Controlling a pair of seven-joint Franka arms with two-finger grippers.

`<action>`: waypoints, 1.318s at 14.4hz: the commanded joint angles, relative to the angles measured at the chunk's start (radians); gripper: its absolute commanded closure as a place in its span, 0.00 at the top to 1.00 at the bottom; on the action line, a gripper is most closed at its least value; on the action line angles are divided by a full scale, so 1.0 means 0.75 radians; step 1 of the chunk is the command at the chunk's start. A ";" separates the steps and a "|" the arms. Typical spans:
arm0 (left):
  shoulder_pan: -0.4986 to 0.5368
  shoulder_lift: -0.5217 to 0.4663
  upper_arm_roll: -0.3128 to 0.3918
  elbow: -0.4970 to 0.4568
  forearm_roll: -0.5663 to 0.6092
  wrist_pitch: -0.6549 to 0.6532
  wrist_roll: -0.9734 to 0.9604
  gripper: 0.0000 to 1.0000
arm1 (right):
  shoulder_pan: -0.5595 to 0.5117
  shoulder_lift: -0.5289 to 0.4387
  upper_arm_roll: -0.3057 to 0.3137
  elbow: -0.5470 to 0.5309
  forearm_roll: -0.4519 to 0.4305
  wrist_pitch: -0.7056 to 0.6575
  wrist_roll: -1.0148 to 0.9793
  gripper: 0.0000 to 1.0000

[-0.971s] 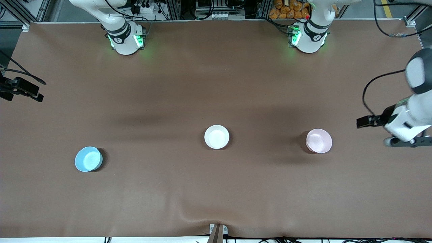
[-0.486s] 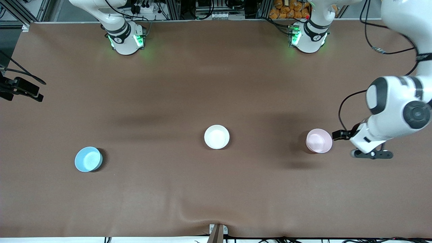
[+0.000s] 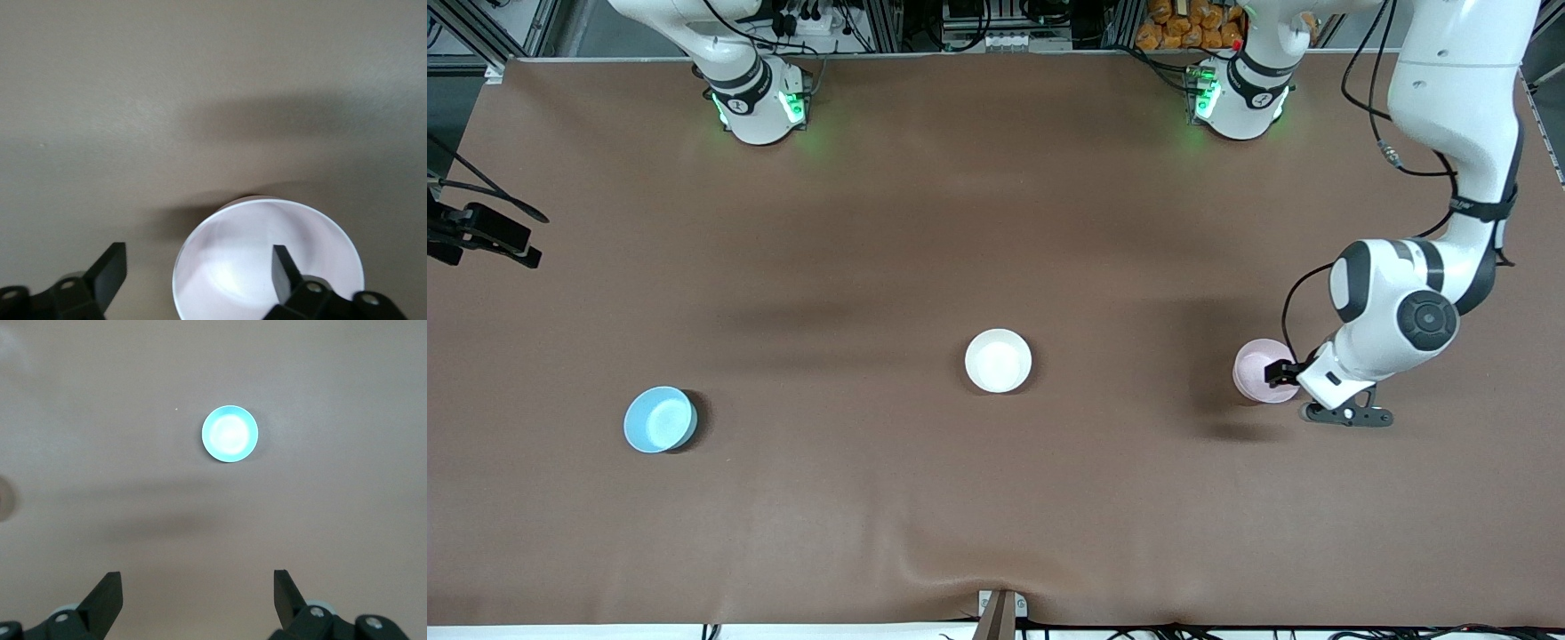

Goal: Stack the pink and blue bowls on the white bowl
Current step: 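Lower the left gripper onto the pink bowl rim and grasp it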

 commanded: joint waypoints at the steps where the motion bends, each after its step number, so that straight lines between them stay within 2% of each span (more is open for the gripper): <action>1: 0.000 -0.044 0.000 -0.050 0.027 0.017 0.030 0.84 | -0.011 -0.001 0.000 0.008 0.000 -0.015 -0.012 1.00; 4: 0.012 -0.038 -0.002 -0.061 0.027 0.017 0.092 0.63 | -0.018 0.003 0.000 0.010 0.000 -0.015 -0.012 1.00; 7: 0.016 -0.034 -0.004 -0.065 0.025 0.017 0.112 0.56 | -0.018 0.005 0.000 0.010 0.000 -0.013 -0.010 1.00; 8: 0.016 -0.032 -0.004 -0.065 0.025 0.017 0.116 0.46 | -0.020 0.013 0.000 0.010 -0.002 -0.013 -0.010 1.00; 10: 0.014 -0.038 -0.006 -0.063 0.017 0.015 0.110 0.01 | -0.030 0.036 0.000 0.014 -0.008 0.001 -0.008 1.00; 14: 0.014 -0.044 -0.008 -0.032 -0.026 0.005 0.096 0.00 | -0.042 0.081 0.000 0.018 -0.010 0.021 -0.006 1.00; 16: -0.010 -0.057 -0.014 0.033 -0.061 -0.054 0.063 0.00 | -0.058 0.103 -0.002 0.018 -0.008 0.064 -0.010 1.00; 19: -0.035 -0.038 -0.094 0.219 -0.095 -0.197 -0.098 0.00 | -0.065 0.138 -0.002 0.018 -0.008 0.087 -0.010 1.00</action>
